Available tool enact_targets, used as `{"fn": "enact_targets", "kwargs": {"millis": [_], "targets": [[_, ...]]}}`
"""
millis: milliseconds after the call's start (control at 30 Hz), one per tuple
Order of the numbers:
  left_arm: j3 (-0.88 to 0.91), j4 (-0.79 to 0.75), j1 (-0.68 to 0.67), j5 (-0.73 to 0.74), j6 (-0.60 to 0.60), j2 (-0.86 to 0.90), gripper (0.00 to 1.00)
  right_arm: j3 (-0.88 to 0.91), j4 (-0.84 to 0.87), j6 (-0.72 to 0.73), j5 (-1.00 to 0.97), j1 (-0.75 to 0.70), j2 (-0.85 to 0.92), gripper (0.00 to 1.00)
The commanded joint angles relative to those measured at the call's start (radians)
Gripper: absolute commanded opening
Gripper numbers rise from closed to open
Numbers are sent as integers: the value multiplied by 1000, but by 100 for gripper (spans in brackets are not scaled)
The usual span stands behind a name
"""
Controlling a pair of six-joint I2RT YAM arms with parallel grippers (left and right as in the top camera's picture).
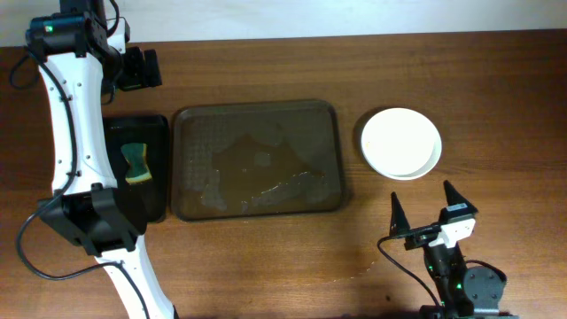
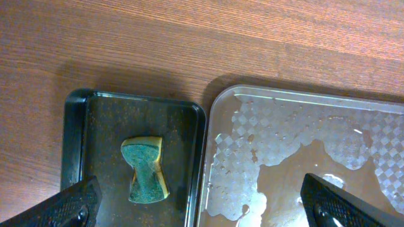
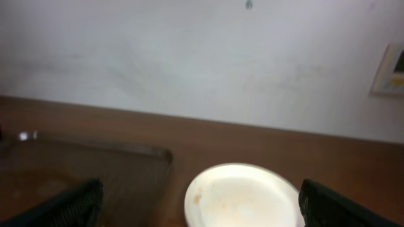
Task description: Clean dirty plates on tray and stack at the side
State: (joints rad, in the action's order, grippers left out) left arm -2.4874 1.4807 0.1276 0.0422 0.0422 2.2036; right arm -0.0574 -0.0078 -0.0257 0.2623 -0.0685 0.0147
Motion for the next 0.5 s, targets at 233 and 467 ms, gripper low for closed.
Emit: {"fn": "enact_targets", "kwargs": {"millis": [233,467], "targets": [[-6,1,6,6,-9,-7,99,52,-48,7,-34,19,-11,98],[-6,1,6,6,-9,-7,99,52,-48,7,-34,19,-11,98]]}}
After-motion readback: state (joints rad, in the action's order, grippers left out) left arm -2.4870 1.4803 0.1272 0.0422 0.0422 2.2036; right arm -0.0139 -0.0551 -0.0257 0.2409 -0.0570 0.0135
